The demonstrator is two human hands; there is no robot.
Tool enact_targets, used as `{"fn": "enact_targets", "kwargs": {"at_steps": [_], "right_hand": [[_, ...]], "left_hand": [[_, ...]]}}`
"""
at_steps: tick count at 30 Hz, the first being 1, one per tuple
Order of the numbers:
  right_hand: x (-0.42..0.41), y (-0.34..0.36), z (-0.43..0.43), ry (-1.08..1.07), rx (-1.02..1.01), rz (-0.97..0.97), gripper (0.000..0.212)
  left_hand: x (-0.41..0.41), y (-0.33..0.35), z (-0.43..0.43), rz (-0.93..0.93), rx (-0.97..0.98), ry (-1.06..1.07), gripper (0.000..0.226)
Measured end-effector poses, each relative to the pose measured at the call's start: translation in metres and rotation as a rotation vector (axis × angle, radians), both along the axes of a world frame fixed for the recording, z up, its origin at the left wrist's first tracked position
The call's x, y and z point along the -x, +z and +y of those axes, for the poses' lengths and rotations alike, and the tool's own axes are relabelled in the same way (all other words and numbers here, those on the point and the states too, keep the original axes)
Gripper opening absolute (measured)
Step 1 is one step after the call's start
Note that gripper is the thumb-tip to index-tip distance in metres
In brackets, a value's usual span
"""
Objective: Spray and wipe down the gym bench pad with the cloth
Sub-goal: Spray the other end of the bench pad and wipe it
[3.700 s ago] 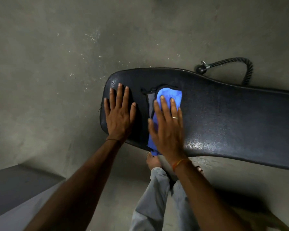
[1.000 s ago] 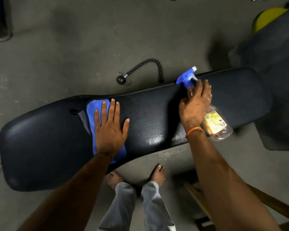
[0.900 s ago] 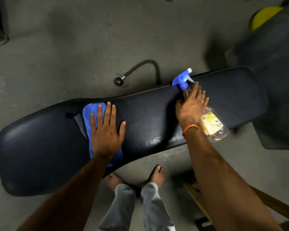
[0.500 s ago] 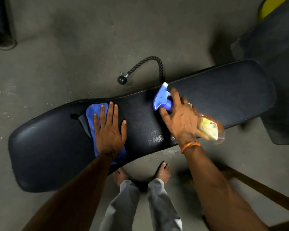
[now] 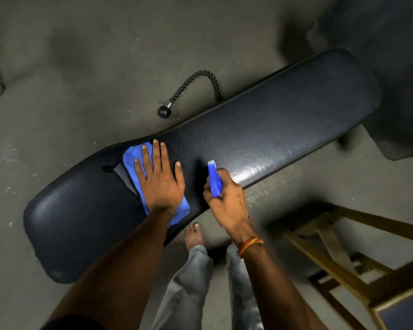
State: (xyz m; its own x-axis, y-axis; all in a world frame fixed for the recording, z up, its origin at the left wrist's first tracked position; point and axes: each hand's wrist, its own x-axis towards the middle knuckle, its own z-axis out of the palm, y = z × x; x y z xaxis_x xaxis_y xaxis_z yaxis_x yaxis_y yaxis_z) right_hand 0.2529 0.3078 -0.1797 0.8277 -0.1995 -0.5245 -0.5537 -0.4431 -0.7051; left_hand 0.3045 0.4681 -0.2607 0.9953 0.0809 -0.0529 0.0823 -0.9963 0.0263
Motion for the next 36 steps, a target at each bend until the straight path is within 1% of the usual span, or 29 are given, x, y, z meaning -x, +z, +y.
{"fn": "enact_targets", "kwargs": {"at_steps": [1,3,5,9,12,14,15,17,20,24,26,29,33,36], "right_hand": [[0.005,0.001,0.001,-0.040,0.010,0.018,0.028],[0.017,0.007,0.002,-0.076,0.042,0.062,0.041],[0.028,0.013,0.003,-0.099,0.105,0.114,0.046],[0.046,0.014,0.003,-0.211,0.179,0.192,0.042],[0.055,0.009,-0.001,-0.322,0.110,0.121,0.032],[0.055,0.009,-0.005,-0.384,0.081,0.060,0.038],[0.053,0.010,-0.008,-0.397,0.106,0.049,0.042],[0.045,0.009,-0.013,-0.413,0.149,0.012,0.046],[0.036,0.011,-0.020,-0.373,0.107,-0.073,0.043],[0.033,0.014,-0.020,-0.321,0.107,-0.098,0.044],[0.038,0.012,-0.019,-0.281,0.104,-0.077,0.044],[0.051,0.007,-0.019,-0.193,0.129,0.045,0.039],[0.072,-0.002,-0.023,-0.281,0.137,0.100,0.037],[0.080,-0.005,-0.032,-0.409,0.149,0.079,0.036]], "left_hand": [[0.000,-0.001,0.000,0.002,0.001,0.001,0.064],[0.001,-0.001,0.000,0.001,-0.001,0.002,0.063],[0.002,-0.002,0.000,-0.002,0.003,0.002,0.063],[0.003,-0.002,0.000,-0.002,0.022,-0.003,0.063],[0.004,-0.002,0.000,-0.009,0.033,-0.003,0.063],[0.004,-0.002,0.000,-0.012,0.040,-0.008,0.063],[0.004,-0.003,0.000,-0.013,0.044,-0.011,0.063],[0.004,-0.003,0.001,-0.012,0.050,-0.014,0.063],[0.004,-0.002,0.001,-0.011,0.046,-0.018,0.063],[0.004,-0.002,0.001,-0.004,0.041,-0.023,0.063],[0.004,-0.002,0.001,0.001,0.044,-0.025,0.063],[0.004,-0.003,0.002,-0.003,0.051,-0.034,0.063],[0.003,-0.004,0.001,0.010,0.035,-0.046,0.063],[0.003,-0.003,-0.002,0.013,0.007,-0.047,0.061]]}}
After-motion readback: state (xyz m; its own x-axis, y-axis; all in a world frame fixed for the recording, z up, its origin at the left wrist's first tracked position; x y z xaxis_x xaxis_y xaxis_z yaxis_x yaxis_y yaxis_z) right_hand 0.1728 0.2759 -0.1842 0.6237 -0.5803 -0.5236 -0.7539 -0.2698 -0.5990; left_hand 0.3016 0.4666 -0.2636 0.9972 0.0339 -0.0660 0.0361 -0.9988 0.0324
